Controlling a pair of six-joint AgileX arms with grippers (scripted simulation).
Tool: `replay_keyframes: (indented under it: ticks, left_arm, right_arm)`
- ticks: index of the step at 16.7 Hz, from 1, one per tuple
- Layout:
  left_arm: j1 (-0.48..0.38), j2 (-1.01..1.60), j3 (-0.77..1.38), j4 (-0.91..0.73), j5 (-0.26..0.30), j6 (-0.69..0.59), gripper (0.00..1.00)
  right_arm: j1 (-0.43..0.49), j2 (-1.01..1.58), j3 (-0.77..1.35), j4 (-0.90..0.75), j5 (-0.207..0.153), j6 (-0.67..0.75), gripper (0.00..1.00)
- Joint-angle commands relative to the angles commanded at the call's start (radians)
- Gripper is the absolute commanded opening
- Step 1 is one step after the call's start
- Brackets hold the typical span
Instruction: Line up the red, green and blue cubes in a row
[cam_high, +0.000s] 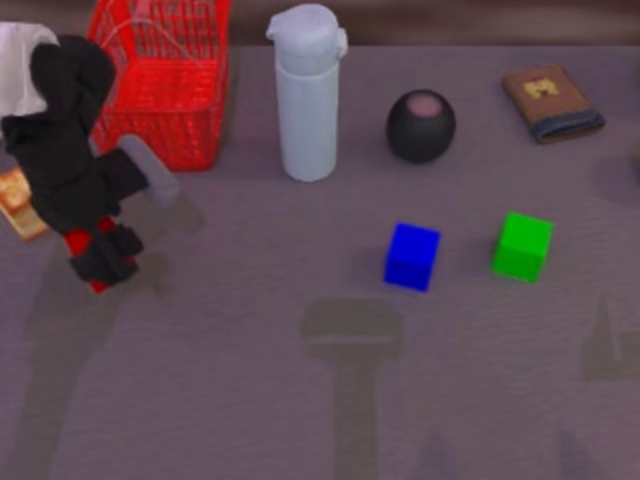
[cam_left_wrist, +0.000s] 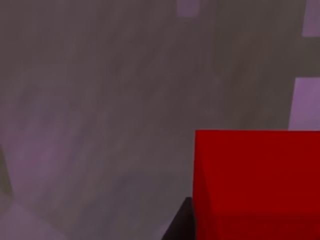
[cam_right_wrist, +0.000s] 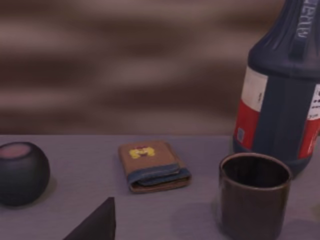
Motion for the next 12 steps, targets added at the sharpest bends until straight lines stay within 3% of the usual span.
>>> replay_keyframes:
  ticks: [3, 9, 12]
  left_arm:
    - [0.006, -0.042, 0.049, -0.089, -0.001, -0.001, 0.00]
    - [0.000, -0.048, 0.053, -0.098, -0.001, 0.000, 0.00]
    - [-0.065, -0.079, 0.022, -0.099, -0.001, 0.007, 0.00]
  right_arm:
    - [0.000, 0.000, 0.000, 0.000, 0.000, 0.000, 1.00]
    - [0.000, 0.000, 0.000, 0.000, 0.000, 0.000, 1.00]
    - [0.000, 0.000, 0.000, 0.000, 0.000, 0.000, 1.00]
